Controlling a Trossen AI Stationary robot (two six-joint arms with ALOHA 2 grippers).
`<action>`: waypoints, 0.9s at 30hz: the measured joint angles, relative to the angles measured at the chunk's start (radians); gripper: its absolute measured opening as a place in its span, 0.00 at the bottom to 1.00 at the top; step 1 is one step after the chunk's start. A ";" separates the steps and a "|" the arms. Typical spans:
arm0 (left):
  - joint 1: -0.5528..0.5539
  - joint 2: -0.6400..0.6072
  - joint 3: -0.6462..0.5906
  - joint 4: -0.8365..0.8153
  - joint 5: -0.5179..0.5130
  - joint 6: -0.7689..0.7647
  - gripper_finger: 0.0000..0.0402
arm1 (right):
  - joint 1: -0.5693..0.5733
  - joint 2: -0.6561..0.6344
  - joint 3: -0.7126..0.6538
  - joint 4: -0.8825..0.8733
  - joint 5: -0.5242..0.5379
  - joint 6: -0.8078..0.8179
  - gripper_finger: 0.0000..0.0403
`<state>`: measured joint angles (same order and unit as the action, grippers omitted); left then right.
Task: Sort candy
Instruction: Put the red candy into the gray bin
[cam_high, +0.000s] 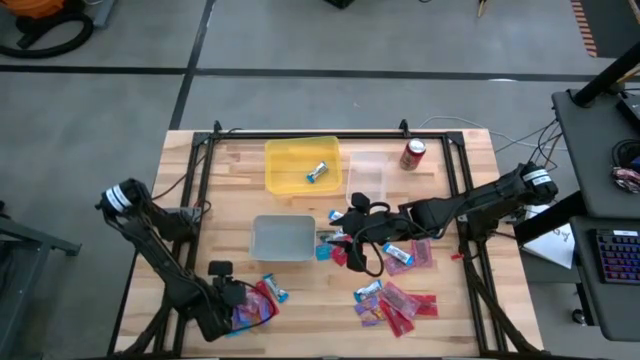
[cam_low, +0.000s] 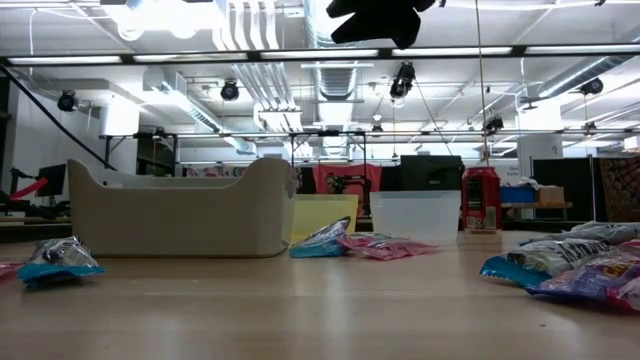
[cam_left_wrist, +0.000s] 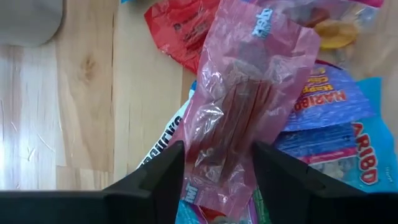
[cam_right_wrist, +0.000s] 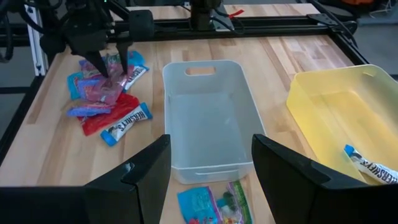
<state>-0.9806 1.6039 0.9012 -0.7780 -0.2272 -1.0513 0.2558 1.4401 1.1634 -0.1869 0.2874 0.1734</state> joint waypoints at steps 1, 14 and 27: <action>0.000 0.006 0.000 0.000 0.000 -0.003 0.41 | 0.000 0.000 -0.001 -0.001 0.000 0.000 0.53; -0.001 0.033 0.001 0.000 0.006 -0.005 0.12 | 0.000 0.000 -0.003 0.000 0.000 0.001 0.53; -0.002 -0.022 0.003 -0.007 0.031 0.022 0.00 | 0.002 0.000 -0.004 -0.018 0.000 0.002 0.53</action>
<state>-0.9821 1.5817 0.9040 -0.7853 -0.1967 -1.0296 0.2581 1.4403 1.1599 -0.2047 0.2871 0.1753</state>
